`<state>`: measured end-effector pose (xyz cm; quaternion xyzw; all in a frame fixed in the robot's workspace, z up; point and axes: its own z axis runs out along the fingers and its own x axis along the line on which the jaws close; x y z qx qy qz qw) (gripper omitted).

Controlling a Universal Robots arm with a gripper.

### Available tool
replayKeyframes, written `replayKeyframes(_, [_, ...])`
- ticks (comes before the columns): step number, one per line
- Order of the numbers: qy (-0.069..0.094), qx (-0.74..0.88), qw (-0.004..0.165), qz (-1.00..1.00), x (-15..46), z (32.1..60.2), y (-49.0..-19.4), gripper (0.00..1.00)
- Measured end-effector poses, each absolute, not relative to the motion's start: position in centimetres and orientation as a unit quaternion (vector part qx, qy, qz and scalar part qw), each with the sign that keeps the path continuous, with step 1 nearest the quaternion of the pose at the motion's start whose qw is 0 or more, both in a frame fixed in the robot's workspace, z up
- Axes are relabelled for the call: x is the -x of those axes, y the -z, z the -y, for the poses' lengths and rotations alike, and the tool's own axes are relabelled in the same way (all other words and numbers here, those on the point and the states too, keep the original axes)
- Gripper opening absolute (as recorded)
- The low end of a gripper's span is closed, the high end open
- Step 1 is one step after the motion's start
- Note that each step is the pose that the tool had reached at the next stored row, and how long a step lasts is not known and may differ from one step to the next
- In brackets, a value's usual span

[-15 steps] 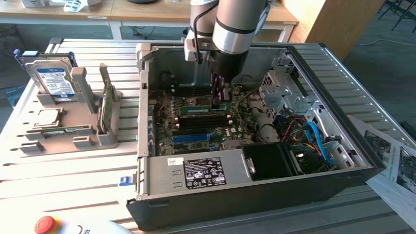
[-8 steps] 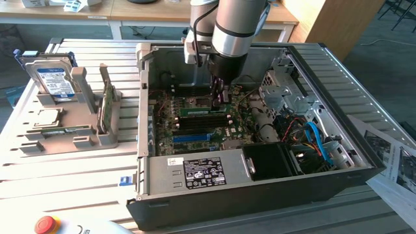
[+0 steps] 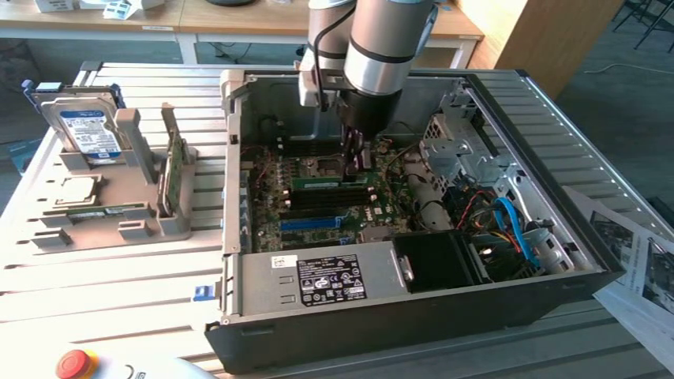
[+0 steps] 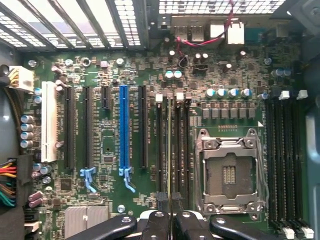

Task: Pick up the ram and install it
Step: 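Insert the ram into the slot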

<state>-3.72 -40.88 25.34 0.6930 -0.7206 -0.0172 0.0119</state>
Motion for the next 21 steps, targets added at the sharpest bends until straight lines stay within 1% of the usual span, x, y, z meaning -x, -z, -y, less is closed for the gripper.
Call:
replayKeyframes(4, [0.017,-0.693,0.012,0.721,3.73,41.46,-25.34,0.12])
replayKeyframes(16, [0.017,-0.693,0.012,0.721,3.4,41.58,-25.32,0.12])
replayKeyframes(21, [0.017,-0.693,0.012,0.721,3.4,41.59,-24.89,0.12])
